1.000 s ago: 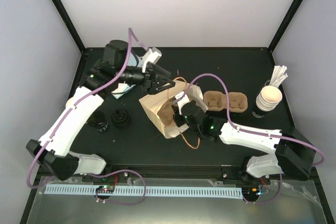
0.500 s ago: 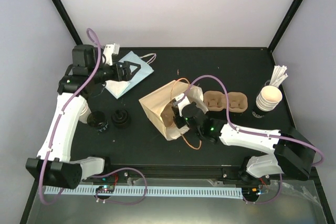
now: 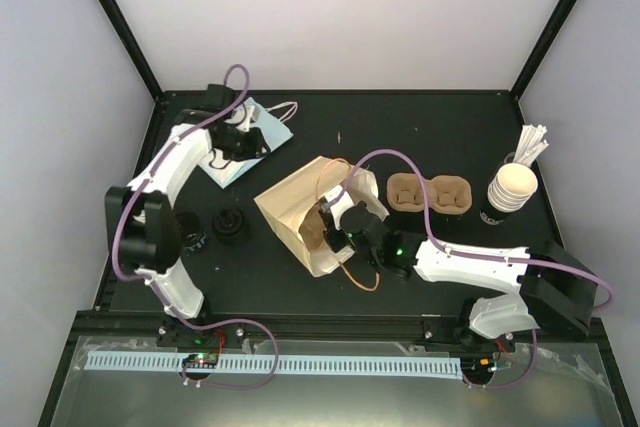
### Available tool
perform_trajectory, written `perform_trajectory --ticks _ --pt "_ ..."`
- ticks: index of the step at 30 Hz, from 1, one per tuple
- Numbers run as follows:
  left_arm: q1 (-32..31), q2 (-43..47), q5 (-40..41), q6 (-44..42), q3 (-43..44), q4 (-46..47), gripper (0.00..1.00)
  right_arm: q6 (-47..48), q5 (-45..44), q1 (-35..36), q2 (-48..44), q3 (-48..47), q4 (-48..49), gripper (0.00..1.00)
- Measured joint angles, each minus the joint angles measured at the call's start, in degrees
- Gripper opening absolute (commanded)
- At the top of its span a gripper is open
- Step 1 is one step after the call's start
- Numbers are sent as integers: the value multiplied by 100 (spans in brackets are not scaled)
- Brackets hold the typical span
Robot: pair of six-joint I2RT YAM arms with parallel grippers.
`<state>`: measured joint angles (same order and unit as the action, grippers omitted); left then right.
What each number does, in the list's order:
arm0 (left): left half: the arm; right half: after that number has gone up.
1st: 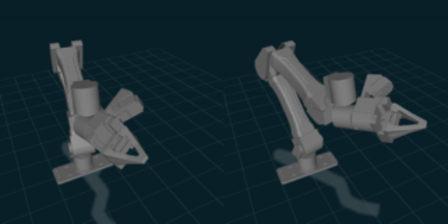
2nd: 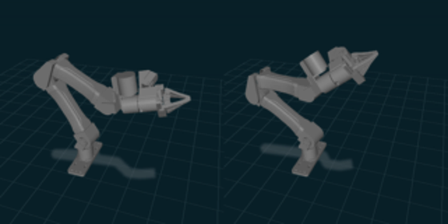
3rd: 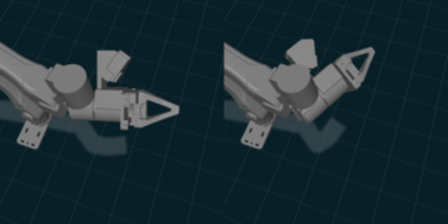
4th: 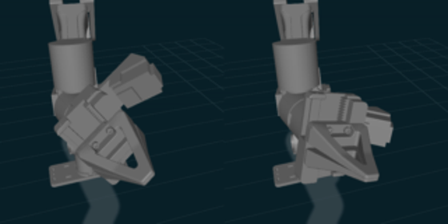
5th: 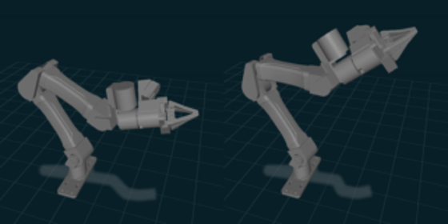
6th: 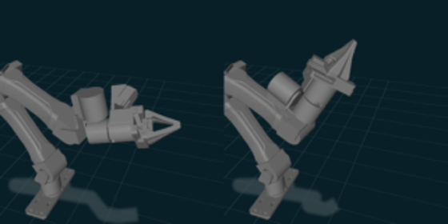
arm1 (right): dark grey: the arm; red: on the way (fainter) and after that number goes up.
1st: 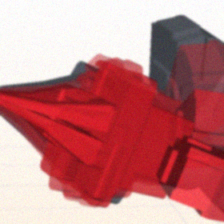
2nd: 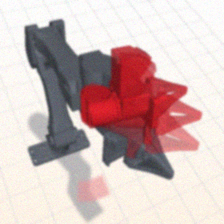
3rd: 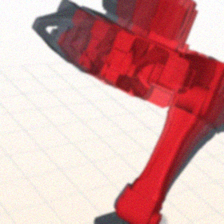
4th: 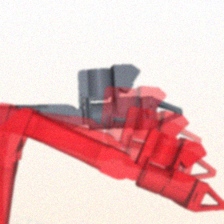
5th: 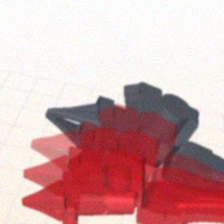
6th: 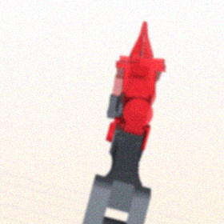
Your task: Pack the takeout coffee
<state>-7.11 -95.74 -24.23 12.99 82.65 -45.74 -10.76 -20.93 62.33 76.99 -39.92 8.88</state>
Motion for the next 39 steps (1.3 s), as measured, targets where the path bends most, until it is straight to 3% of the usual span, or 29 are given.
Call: perform_trajectory --ticks 8,16,39 --pt "-667 -909 890 -39 315 -431 7 26 0 72 63 0 98 22" --pt "-763 -1285 1255 -33 144 -444 2 42 0 109 63 0 116 22" --pt "-979 -1722 -170 -179 -2 -79 2 -166 35 131 444 -313 -260 22"
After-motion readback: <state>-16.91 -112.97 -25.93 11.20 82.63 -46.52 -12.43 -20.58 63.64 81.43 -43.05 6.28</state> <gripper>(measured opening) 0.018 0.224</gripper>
